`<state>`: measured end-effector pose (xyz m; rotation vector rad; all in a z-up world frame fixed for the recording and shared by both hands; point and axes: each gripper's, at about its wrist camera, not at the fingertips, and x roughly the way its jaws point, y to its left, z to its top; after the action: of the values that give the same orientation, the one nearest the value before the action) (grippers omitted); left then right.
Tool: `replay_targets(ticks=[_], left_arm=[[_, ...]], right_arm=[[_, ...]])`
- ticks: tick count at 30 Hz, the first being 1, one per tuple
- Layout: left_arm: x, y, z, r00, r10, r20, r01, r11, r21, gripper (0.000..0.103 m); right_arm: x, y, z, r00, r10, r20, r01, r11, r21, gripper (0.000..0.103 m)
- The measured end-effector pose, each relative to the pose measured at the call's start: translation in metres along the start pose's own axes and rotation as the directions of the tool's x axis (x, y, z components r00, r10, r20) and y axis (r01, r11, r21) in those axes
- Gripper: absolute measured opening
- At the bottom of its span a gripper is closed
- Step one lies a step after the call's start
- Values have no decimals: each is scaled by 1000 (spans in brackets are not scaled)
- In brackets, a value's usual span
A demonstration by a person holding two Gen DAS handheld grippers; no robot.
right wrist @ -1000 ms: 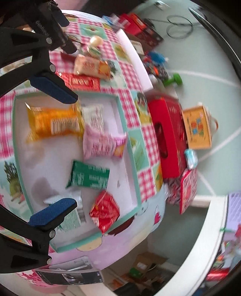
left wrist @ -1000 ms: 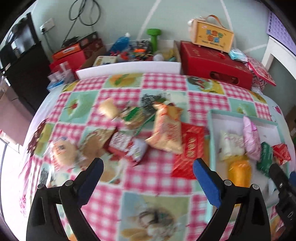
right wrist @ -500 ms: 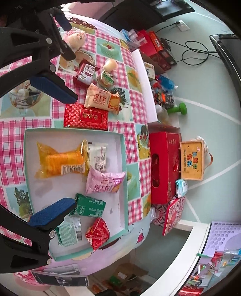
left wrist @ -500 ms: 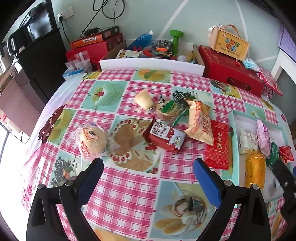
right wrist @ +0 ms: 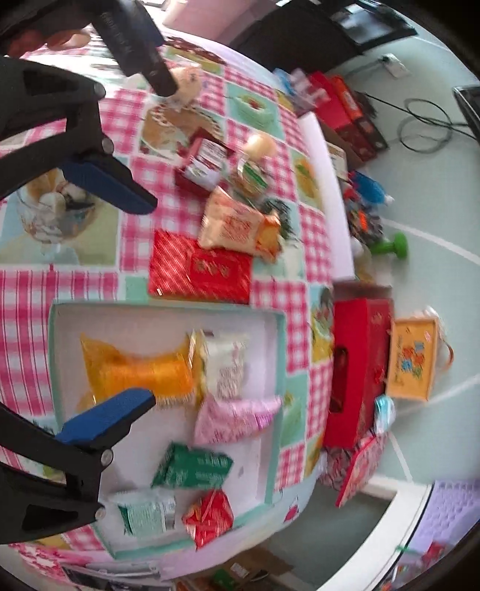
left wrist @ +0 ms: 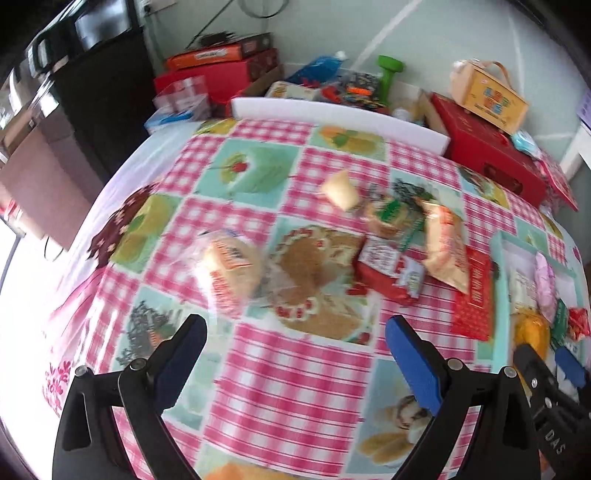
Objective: Organize snacks
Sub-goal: 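Withdraw both tools from the tray back over the snack pile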
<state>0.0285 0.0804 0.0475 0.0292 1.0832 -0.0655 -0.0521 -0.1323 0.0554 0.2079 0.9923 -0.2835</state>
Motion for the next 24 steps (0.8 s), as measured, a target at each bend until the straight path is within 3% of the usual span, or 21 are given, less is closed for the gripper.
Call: replay_targets(ticks=[13, 18, 24], left_arm=[[27, 89, -7, 996, 25, -82, -44, 971, -236, 97], [34, 111, -6, 995, -27, -91, -7, 936, -351, 97], [41, 95, 17, 991, -125, -56, 99, 935, -341, 97]], right_arm=[[20, 57, -13, 997, 56, -60, -62, 993, -103, 95], [26, 65, -16, 995, 66, -77, -75, 990, -119, 95], [30, 72, -7, 993, 100, -57, -107, 987, -124, 90]])
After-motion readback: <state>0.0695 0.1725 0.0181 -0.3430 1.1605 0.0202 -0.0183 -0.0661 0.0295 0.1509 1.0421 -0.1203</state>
